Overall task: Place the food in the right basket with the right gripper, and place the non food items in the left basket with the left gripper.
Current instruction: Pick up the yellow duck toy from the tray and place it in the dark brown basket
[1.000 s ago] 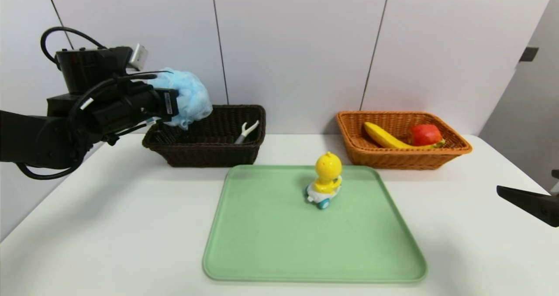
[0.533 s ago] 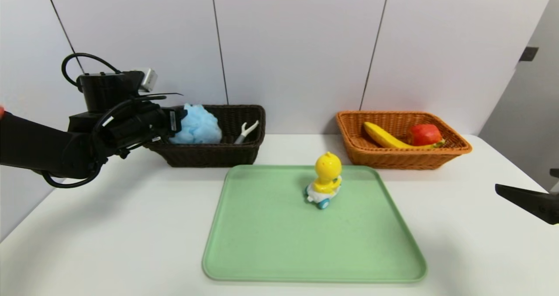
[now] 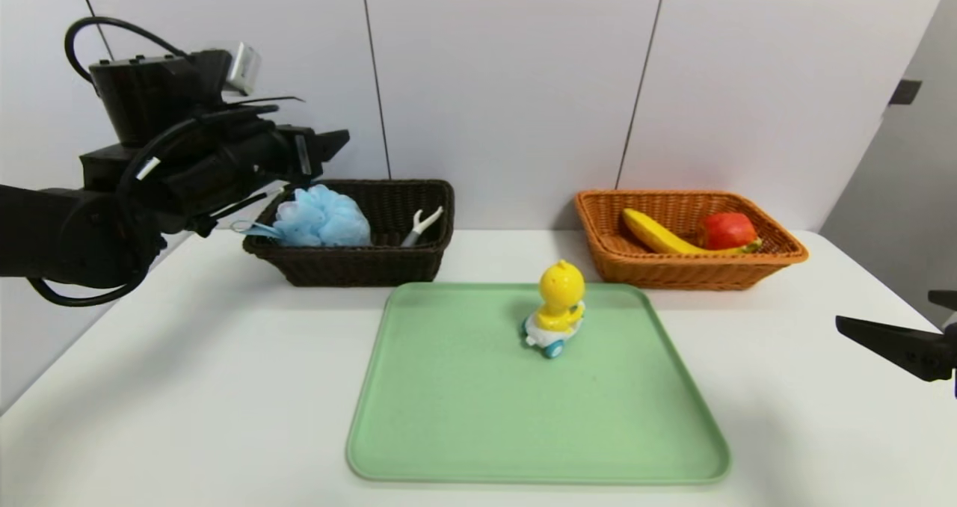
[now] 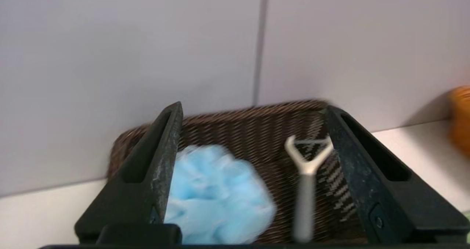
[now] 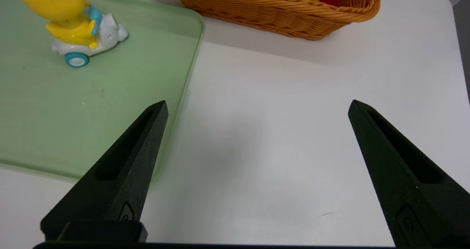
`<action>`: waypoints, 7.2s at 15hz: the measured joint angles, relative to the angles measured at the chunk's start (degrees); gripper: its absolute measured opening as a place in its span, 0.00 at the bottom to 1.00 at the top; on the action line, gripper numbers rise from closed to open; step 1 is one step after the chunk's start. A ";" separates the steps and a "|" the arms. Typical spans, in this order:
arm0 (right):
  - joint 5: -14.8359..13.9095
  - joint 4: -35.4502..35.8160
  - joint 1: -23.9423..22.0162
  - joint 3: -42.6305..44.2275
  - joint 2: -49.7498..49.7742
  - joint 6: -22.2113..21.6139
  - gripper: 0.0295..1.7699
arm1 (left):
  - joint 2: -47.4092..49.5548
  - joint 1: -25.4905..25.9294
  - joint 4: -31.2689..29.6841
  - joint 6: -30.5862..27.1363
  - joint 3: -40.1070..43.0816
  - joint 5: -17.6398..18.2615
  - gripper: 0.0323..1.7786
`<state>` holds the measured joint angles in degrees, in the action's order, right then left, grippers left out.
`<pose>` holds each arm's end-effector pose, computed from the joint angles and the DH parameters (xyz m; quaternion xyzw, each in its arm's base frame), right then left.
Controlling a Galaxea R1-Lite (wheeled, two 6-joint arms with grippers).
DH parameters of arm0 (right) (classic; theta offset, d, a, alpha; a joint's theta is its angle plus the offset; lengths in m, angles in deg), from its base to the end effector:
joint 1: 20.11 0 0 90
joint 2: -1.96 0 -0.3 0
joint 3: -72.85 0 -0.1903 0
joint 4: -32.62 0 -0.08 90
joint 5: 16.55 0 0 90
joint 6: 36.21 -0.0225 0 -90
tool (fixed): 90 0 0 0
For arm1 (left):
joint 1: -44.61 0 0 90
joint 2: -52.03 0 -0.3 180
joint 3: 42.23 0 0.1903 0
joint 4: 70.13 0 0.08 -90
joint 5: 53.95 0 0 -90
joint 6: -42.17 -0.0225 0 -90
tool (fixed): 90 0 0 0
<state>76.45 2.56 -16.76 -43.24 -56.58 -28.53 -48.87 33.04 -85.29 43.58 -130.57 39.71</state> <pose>0.1257 0.0085 0.2309 -0.0660 0.2097 0.0683 0.9731 0.3375 -0.0706 0.2579 -0.0138 -0.0210 -0.1328 0.9908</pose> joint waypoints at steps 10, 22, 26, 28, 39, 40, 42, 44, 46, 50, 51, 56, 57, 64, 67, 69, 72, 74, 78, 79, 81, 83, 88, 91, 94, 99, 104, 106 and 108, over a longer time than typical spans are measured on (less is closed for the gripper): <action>-0.05 2.43 0.04 -0.22 -1.88 -0.07 0.96 | 11.04 -24.42 -15.86 7.19 25.03 -3.71 0.91; 0.02 4.69 -0.05 -2.07 -3.83 -0.83 0.96 | -8.83 -42.73 -45.81 5.67 34.60 -21.32 0.94; 0.02 4.69 -0.05 -2.27 -3.86 -1.07 0.96 | -15.12 -44.02 -48.56 2.39 32.22 -21.78 0.95; 0.02 4.69 -0.05 -2.49 -3.84 -1.34 0.96 | -17.85 -44.15 -48.63 1.23 30.73 -21.81 0.95; 0.57 4.69 0.00 -3.73 -3.23 -1.90 0.96 | -27.84 -40.47 -48.63 -0.99 19.79 -21.35 0.95; 0.91 4.69 -0.02 -3.80 -3.21 -1.93 0.96 | -28.28 -40.05 -48.65 -1.00 18.69 -21.26 0.95; 1.10 4.69 0.00 -4.11 -3.23 -1.95 0.96 | -28.92 -39.51 -48.32 -1.00 16.04 -20.88 0.95; 1.21 4.69 0.04 -4.47 -3.23 -1.95 0.96 | -29.45 -39.42 -46.86 -0.99 13.79 -19.22 0.95; 1.21 4.68 0.04 -4.61 -3.23 -1.99 0.96 | -29.94 -39.41 -46.37 -0.99 12.54 -18.48 0.95; 1.18 4.74 0.06 -4.97 -3.25 -2.08 0.96 | -31.43 -39.41 -45.46 -0.94 10.14 -18.20 0.95; 1.21 4.72 0.06 -5.00 -3.25 -2.12 0.96 | -31.88 -39.39 -45.39 -0.91 9.37 -18.18 0.95; 1.16 5.73 0.06 -5.72 -3.30 -2.21 0.96 | -33.77 -39.36 -43.59 -0.74 6.40 -17.24 0.95; 1.21 6.34 0.04 -6.07 -3.34 -2.23 0.96 | -34.05 -39.36 -43.59 -0.72 6.40 -17.24 0.95; 1.18 6.91 0.04 -6.86 -3.52 -2.26 0.96 | -35.23 -38.73 -43.84 -0.63 6.42 -17.32 0.95; 1.21 6.94 0.04 -7.12 -3.54 -2.30 0.96 | -35.34 -38.53 -43.86 -0.59 6.42 -17.35 0.79; 1.24 6.96 0.04 -7.14 -3.54 -2.30 0.96 | -35.34 -38.53 -43.86 -0.55 6.42 -17.32 0.61; 1.27 6.94 0.04 -7.17 -3.54 -2.28 0.96 | -35.29 -38.46 -44.23 -0.56 6.42 -17.38 0.45; 1.27 6.94 0.06 -7.36 -3.54 -2.30 0.96 | -35.23 -38.46 -44.47 -0.56 6.45 -17.38 0.18; 1.40 6.96 0.06 -7.72 -3.54 -2.28 0.96 | -33.78 -38.07 -44.36 -0.66 6.75 -17.52 0.18; 1.90 6.94 0.04 -7.75 -3.54 -2.28 0.96 | -32.73 -37.82 -44.06 -0.74 6.75 -17.52 0.18; 2.65 6.94 0.04 -7.80 -3.54 -2.26 0.96 | -30.94 -37.22 -43.69 -0.88 6.86 -17.54 0.18; 2.71 6.94 0.04 -7.84 -3.54 -2.23 0.96 | -29.00 -36.77 -43.47 -0.91 7.06 -17.49 0.18; 2.73 6.94 0.04 -8.25 -3.54 -2.23 0.96 | -20.69 -34.01 -36.69 -1.73 5.46 -17.26 0.18; 2.78 7.00 0.00 -8.22 -3.54 -2.23 0.96 | -15.53 -26.32 -30.46 -2.36 3.72 -15.31 0.18; 3.33 9.78 0.04 -6.75 -3.94 -2.19 0.96 | -11.69 -16.07 -23.91 -2.36 3.28 -10.09 0.18; 3.74 19.86 0.12 -4.52 -8.61 -2.28 0.96 | -9.13 -5.18 -14.75 -3.24 3.15 -6.29 0.18; 3.74 27.59 0.30 -4.36 -13.07 -2.19 0.96 | -11.28 -4.05 -12.96 -3.33 3.22 -6.22 0.18; 3.69 27.58 0.30 -4.35 -13.59 -2.19 0.96 | -12.13 -4.17 -12.93 -3.33 3.22 -6.24 0.18; 3.74 27.61 0.41 -4.35 -14.03 -2.17 0.96 | -12.87 -4.28 -13.09 -3.30 3.22 -6.22 0.18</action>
<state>80.19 30.17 -16.34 -47.59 -70.61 -30.70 -61.74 28.76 -98.38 40.27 -127.35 33.49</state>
